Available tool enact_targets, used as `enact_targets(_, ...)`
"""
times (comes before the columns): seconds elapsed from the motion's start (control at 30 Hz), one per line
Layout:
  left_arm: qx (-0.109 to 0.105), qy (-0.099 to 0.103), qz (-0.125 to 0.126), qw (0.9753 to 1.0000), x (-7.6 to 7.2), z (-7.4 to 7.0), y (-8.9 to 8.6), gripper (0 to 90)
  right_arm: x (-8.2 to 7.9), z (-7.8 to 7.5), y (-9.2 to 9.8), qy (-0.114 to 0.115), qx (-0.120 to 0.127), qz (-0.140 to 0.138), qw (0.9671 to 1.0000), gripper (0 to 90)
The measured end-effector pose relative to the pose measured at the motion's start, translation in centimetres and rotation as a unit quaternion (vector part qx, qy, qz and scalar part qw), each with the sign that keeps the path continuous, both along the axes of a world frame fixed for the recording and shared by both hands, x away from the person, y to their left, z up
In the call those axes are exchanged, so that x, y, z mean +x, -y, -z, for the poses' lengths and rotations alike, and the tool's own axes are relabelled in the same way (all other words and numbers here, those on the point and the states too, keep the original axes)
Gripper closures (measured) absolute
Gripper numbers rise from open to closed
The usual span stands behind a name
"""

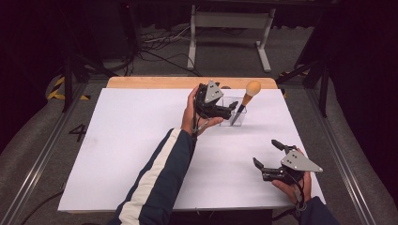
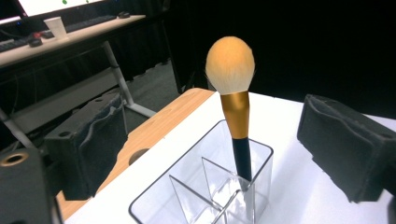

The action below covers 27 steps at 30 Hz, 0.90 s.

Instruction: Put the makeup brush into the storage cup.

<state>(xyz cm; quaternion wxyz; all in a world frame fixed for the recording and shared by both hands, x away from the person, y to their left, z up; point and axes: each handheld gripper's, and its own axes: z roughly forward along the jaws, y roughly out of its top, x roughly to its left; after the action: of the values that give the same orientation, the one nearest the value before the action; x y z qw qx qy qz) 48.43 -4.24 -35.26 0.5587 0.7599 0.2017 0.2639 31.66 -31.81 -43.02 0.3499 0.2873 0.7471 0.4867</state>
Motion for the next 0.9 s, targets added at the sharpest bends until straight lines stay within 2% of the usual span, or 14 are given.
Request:
enact_targets(0.23,-0.001,0.006,0.016,0.9998,-0.8,-0.2,-1.3,3.9,0.0,0.1,-0.2,-0.002,-0.003,-0.003,1.0,9.7)
enact_targets(0.37,0.003,0.015,0.015,0.9998,-1.3,-0.2,-1.7,3.2,0.0,0.1,-0.2,-0.004,-0.004,-0.004,1.0,9.7)
enact_targets(0.5,-0.004,0.022,0.02,0.9996,-2.0,-0.4,-2.4,3.4,0.0,0.1,-0.3,-0.004,-0.005,-0.005,1.0,9.7)
enact_targets(0.63,0.003,0.031,0.017,0.9994,-2.7,-0.6,-3.2,3.8,0.0,0.1,-0.3,-0.004,-0.006,-0.007,0.9999,9.7)
enact_targets(0.9,0.002,0.031,0.024,0.9992,-3.6,-0.7,-4.9,3.3,-0.1,0.1,-0.3,-0.003,-0.006,-0.002,1.0,10.0)
